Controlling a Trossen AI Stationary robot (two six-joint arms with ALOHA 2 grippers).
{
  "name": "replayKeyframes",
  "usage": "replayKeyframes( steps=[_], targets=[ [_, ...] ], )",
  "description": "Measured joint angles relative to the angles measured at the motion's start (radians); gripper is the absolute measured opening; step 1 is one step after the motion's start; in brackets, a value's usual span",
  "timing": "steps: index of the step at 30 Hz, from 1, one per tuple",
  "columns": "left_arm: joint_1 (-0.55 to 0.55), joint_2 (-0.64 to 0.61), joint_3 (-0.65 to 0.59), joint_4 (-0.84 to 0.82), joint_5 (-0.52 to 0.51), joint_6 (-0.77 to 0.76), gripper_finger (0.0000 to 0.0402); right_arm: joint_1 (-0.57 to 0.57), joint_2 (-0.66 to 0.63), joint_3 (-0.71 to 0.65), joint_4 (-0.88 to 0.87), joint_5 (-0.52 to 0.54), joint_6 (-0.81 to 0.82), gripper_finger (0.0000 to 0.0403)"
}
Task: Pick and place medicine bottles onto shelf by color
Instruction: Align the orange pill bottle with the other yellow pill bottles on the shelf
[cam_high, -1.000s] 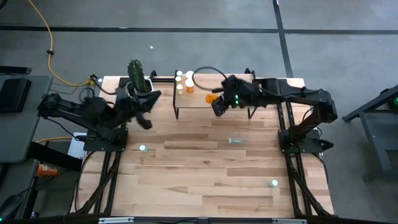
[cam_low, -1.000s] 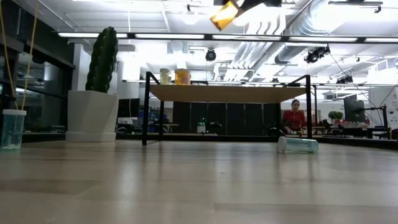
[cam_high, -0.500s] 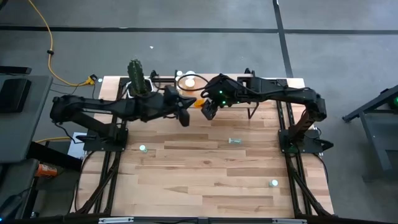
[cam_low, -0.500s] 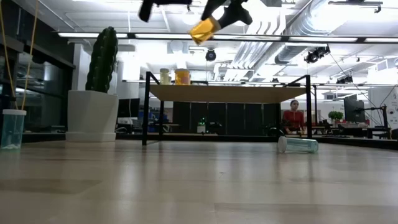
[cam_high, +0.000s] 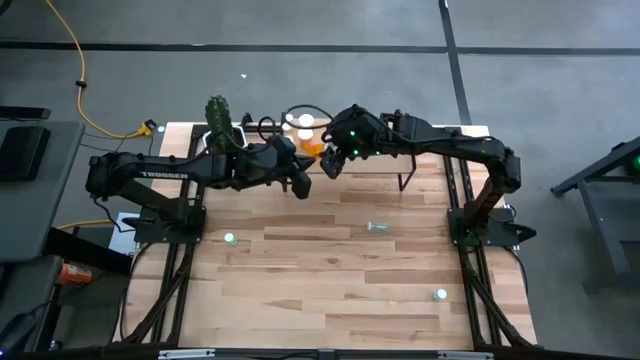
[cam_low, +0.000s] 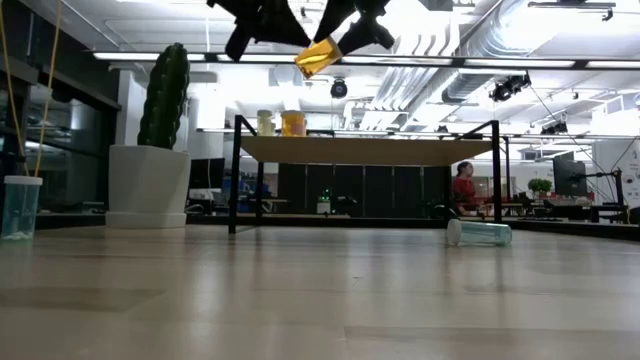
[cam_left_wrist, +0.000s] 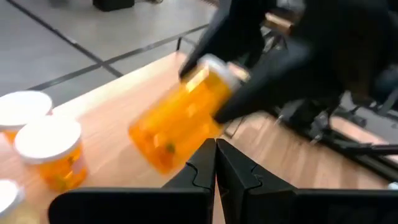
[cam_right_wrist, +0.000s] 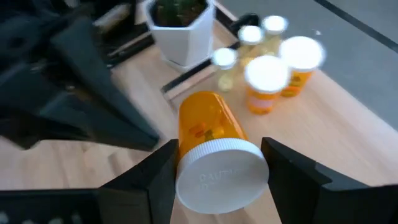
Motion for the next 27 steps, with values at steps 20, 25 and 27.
replayKeyframes(
  steps=[20, 25, 27],
  targets=[
    [0.033, 0.007, -0.001, -0.023, -0.089, 0.052, 0.0, -0.01, 0.0, 0.0, -0.018, -0.089, -0.028, 0.0197],
    [0.043, 0.03, 0.0, -0.026, -0.027, 0.053, 0.0, -0.01, 0.0, 0.0, -0.004, -0.089, -0.037, 0.0197],
    [0.045, 0.038, -0.001, -0.03, -0.006, 0.045, 0.0, -0.01, 0.0, 0.0, 0.009, -0.082, -0.039, 0.0197]
  ],
)
